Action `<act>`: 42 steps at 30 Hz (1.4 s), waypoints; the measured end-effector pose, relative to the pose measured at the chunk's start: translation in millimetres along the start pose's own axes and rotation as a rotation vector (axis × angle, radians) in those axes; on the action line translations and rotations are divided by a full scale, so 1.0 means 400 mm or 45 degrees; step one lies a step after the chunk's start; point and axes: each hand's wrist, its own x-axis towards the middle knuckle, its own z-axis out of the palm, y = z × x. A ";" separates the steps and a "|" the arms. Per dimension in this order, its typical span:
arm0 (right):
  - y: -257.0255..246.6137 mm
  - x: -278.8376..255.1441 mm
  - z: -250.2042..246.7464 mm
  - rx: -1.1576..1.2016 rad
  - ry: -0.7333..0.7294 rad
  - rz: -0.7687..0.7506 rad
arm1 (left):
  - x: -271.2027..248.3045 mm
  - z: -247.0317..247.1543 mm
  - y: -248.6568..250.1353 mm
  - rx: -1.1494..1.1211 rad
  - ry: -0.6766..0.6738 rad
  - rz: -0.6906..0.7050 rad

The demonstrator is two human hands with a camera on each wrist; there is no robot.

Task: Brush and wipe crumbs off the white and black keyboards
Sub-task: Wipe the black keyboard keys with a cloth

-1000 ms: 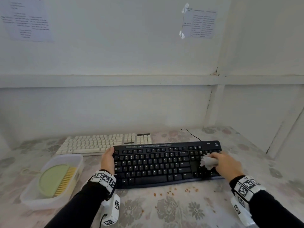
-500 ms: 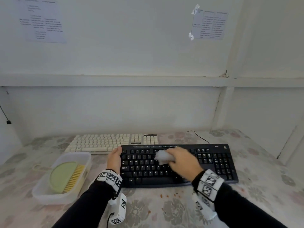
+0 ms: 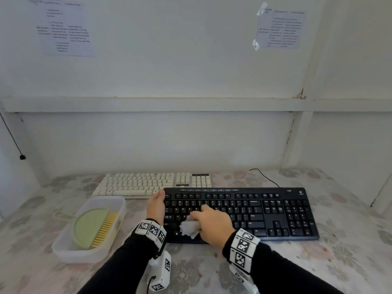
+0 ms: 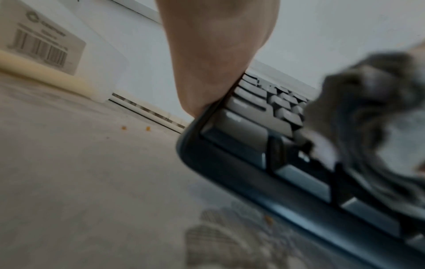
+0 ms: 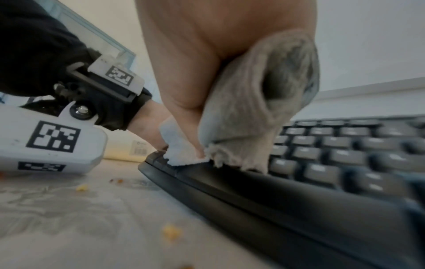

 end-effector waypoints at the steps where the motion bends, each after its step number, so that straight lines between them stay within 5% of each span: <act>1: 0.023 -0.012 -0.004 -0.003 -0.004 0.028 | -0.002 0.002 0.002 0.006 0.016 0.001; 15: 0.456 -0.264 -0.060 0.045 0.071 0.736 | -0.002 0.007 0.009 0.095 0.058 0.007; 22: 0.505 -0.309 -0.098 0.099 0.205 1.051 | -0.011 0.009 0.017 0.093 0.067 0.019; 28: 0.324 -0.186 -0.107 0.106 0.301 0.540 | -0.014 0.013 0.019 0.051 0.037 -0.007; 34: 0.022 -0.042 -0.048 0.117 0.009 -0.072 | -0.012 0.005 0.011 0.015 0.026 -0.020; 42: -0.086 0.008 0.014 -0.163 -0.123 -0.248 | -0.019 0.005 0.018 0.061 -0.026 -0.010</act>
